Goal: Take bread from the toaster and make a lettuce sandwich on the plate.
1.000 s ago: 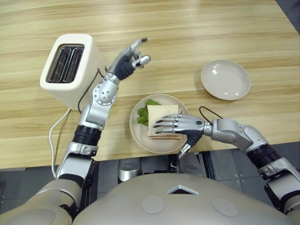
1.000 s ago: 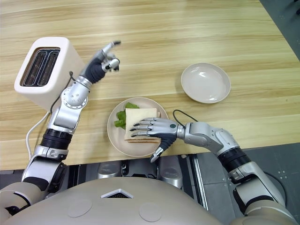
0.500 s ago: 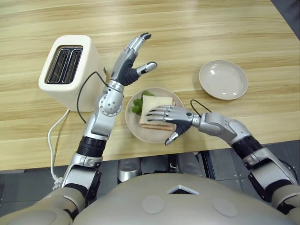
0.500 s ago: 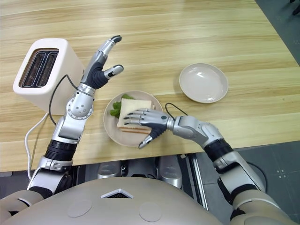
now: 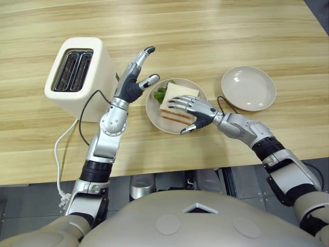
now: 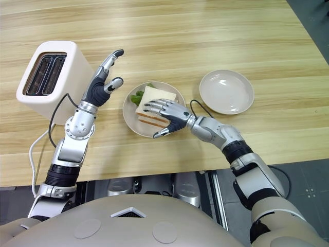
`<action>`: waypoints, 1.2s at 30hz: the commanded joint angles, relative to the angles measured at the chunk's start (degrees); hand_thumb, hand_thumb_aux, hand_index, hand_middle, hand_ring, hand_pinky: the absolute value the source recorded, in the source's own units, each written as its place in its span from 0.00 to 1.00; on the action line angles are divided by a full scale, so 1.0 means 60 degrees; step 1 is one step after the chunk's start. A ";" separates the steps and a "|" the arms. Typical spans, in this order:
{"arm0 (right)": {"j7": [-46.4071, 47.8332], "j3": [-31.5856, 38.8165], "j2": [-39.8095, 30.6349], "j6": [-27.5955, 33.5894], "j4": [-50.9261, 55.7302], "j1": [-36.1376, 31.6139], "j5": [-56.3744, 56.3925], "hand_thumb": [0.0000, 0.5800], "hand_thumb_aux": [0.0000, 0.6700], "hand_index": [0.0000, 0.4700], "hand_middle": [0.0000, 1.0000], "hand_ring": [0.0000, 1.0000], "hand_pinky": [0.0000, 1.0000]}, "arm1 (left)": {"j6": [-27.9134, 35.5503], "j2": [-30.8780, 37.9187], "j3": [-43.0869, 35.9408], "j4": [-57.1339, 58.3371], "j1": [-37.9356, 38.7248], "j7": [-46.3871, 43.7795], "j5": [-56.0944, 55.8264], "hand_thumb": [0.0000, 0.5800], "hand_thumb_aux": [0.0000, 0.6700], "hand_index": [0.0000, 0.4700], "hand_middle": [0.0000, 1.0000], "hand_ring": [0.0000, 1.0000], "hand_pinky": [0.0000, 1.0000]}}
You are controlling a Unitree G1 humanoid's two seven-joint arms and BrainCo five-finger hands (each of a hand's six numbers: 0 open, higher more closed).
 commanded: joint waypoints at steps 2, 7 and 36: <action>0.0843 -0.1320 0.0165 -0.0210 -0.1840 0.0440 0.3292 1.00 1.00 0.98 1.00 1.00 1.00 | -0.0011 0.0049 0.0162 -0.0505 0.0144 -0.0465 -0.0653 1.00 1.00 0.98 1.00 1.00 1.00; 0.2614 -0.1965 0.0373 0.0994 -0.3640 0.1336 0.7440 1.00 1.00 0.98 1.00 1.00 1.00 | -0.0010 0.0194 -0.0130 -0.1103 0.0567 -0.2007 -0.2502 1.00 1.00 0.98 1.00 1.00 1.00; 0.5450 -0.0412 -0.0769 0.1888 -0.0622 0.1129 0.1971 1.00 1.00 0.98 1.00 1.00 1.00 | -0.0470 0.1701 -0.4593 0.4335 -0.0900 -0.0401 0.5046 1.00 1.00 0.98 1.00 1.00 1.00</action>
